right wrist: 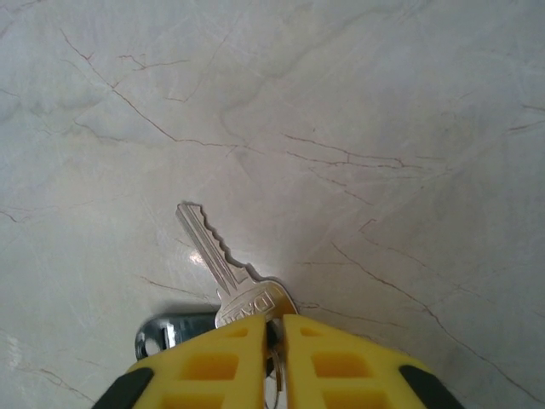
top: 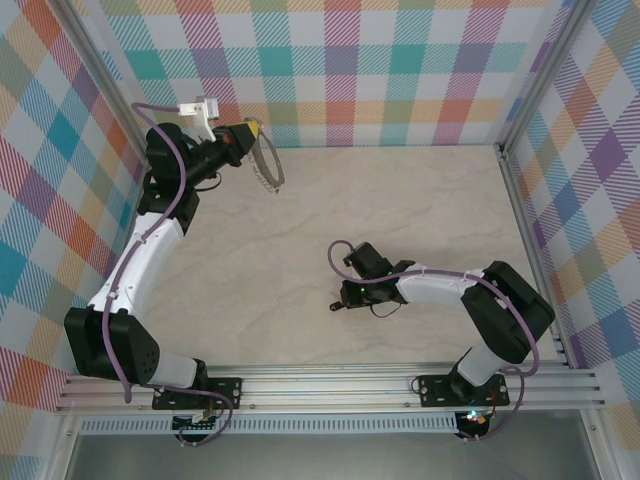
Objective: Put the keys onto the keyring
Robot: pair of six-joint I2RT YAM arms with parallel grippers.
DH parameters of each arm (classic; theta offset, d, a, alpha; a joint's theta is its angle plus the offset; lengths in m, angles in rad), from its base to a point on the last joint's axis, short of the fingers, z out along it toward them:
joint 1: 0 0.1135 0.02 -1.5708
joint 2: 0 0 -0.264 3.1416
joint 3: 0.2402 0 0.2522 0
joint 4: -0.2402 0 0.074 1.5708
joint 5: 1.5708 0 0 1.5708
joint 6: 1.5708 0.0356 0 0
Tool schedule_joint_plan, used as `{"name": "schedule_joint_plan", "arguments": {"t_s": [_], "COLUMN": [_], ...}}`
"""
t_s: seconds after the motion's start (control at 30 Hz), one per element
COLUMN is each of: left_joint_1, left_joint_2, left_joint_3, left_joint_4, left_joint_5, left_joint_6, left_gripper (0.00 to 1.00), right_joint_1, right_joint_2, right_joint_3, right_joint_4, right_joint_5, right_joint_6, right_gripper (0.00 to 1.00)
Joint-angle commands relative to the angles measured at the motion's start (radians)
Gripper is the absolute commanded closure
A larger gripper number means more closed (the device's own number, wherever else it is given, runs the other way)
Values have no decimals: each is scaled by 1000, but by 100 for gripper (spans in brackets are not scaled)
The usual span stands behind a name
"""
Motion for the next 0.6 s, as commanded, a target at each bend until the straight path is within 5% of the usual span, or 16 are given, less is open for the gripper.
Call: {"name": "schedule_joint_plan", "arguments": {"t_s": [0.0, 0.07, 0.57], "left_joint_1": [-10, -10, -49], "left_joint_2": [-13, -13, -51], "left_joint_3": [-6, -6, 7], "left_joint_4": [38, 38, 2], "left_joint_5": [21, 22, 44], "left_joint_6": [17, 17, 21], "left_gripper": [100, 100, 100], "right_joint_1": [8, 8, -34], "right_joint_2": [-10, -23, -418], "right_joint_3": [20, 22, 76], "right_joint_4": [-4, -16, -44], "right_joint_5": [-5, 2, 77], "right_joint_6": [-21, -26, -145], "right_gripper": [92, 100, 100]}}
